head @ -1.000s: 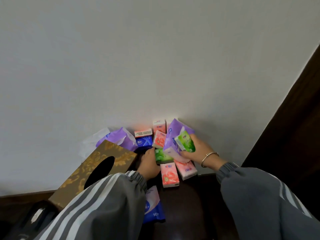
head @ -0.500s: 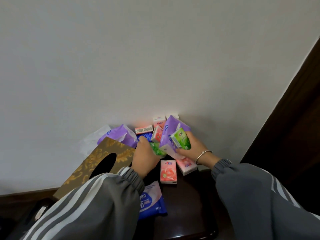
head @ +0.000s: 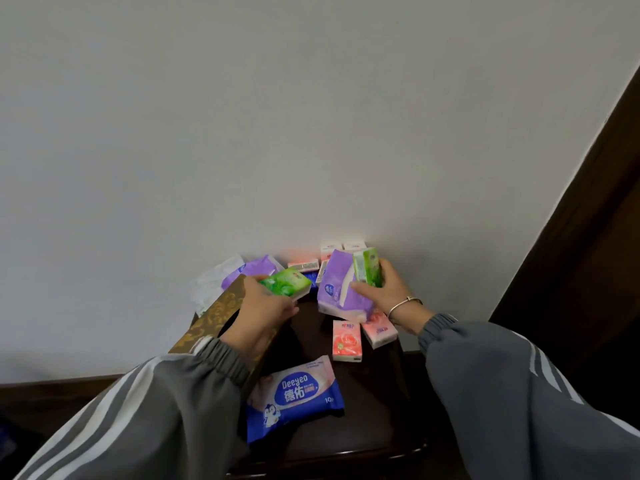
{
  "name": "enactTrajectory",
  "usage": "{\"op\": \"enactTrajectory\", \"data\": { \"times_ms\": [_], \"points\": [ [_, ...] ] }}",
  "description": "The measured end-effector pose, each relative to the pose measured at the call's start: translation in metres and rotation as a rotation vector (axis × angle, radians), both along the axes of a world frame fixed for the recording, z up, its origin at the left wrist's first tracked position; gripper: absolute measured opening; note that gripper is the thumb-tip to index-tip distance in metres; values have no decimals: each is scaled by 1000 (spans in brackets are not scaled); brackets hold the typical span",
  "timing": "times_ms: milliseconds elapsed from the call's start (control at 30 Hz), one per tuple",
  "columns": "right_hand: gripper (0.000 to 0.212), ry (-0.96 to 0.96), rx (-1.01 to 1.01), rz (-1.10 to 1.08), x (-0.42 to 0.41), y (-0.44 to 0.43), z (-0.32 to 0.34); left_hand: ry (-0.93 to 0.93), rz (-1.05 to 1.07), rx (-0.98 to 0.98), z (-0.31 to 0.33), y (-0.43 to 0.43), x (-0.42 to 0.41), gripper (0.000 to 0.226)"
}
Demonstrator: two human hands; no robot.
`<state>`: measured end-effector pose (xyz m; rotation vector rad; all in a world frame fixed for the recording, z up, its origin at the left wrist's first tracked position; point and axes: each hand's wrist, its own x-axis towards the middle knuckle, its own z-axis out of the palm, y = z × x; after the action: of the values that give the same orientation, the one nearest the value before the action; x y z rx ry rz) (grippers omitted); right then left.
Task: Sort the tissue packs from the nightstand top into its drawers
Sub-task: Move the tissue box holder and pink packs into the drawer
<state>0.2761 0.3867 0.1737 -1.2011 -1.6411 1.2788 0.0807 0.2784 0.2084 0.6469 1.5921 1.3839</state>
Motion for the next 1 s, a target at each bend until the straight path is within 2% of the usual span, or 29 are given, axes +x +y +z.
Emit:
{"op": "enactTrajectory", "data": {
  "times_ms": [67, 133, 233, 333, 400, 433, 500, 600, 667, 800, 933, 1000],
  "points": [
    [39, 109, -60, -29, -12, -17, 14, -131, -6, 46, -6, -6, 4, 65],
    [34, 61, -82, -3, -26, -39, 21, -148, -57, 80, -11, -13, 14, 65],
    [49, -9, -141, -8, -46, -75, 22, -129, -149, 108, -16, -26, 31, 66],
    [50, 1, -240, 1, -59, -95, 28, -405, -185, 138, -11, -35, 32, 59],
    [37, 116, -373, 21, -66, -102, 31, -528, -218, 146, -6, -42, 23, 50],
    [30, 195, -443, 21, -69, -103, 30, -517, -226, 133, -6, -45, 18, 50],
    [23, 282, -512, 61, -77, -106, 26, -378, -172, 96, -6, -50, 12, 47],
    [24, 271, -523, 182, -84, -110, 26, -253, -14, 119, -9, -51, -1, 42],
    [27, 133, -397, 238, -83, -104, 30, -177, 76, 177, -10, -51, -18, 43],
    [34, -445, 100, 173, -77, -62, 20, 192, 189, 286, -19, -49, -57, 37],
    [40, -837, 389, 268, -93, -12, 2, 257, 183, 333, -33, -42, -71, 36],
    [42, -968, 489, 322, -106, 10, -5, 281, 163, 351, -38, -39, -75, 35]
  ]
}}
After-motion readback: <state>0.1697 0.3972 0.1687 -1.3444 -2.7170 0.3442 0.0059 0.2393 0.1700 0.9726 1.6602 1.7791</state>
